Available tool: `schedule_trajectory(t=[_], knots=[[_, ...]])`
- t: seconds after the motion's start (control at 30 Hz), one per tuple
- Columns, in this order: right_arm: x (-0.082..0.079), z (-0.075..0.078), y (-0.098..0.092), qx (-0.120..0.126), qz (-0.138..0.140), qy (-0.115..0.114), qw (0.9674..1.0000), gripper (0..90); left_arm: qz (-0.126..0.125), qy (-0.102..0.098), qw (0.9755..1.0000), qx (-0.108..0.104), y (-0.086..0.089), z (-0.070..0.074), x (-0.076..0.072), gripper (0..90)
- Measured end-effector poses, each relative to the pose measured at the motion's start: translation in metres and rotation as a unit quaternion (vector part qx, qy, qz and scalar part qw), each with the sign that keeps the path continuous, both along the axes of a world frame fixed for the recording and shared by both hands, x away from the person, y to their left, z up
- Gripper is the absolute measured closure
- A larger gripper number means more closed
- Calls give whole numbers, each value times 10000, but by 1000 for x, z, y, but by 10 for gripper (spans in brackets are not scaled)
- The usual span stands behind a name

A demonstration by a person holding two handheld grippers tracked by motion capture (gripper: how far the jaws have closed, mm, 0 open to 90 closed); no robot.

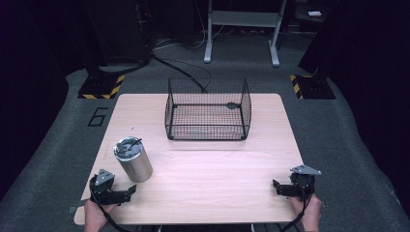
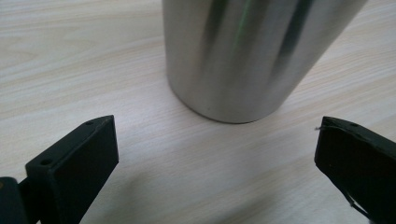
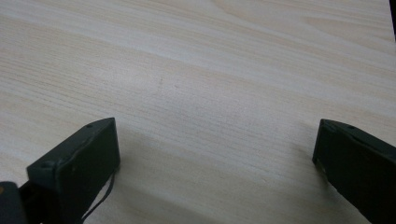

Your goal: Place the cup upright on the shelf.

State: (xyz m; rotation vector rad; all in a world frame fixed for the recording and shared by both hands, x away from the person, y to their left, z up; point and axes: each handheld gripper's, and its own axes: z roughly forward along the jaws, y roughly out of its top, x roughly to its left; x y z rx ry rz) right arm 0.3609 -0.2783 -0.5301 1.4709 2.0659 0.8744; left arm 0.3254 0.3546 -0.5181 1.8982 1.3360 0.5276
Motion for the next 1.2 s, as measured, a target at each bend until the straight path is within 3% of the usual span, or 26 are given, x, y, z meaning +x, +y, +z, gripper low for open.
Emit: schedule_trajectory(t=[0.73, 1.2], knots=[[0, 0, 0, 19, -16, 3, 10000, 2, -356, -479, 9982, -38, -21, 41, -1, 0], [0, 0, 0, 6, -10, 0, 10000, 1, -251, -815, 9963, -143, -21, 64, 3, 0]])
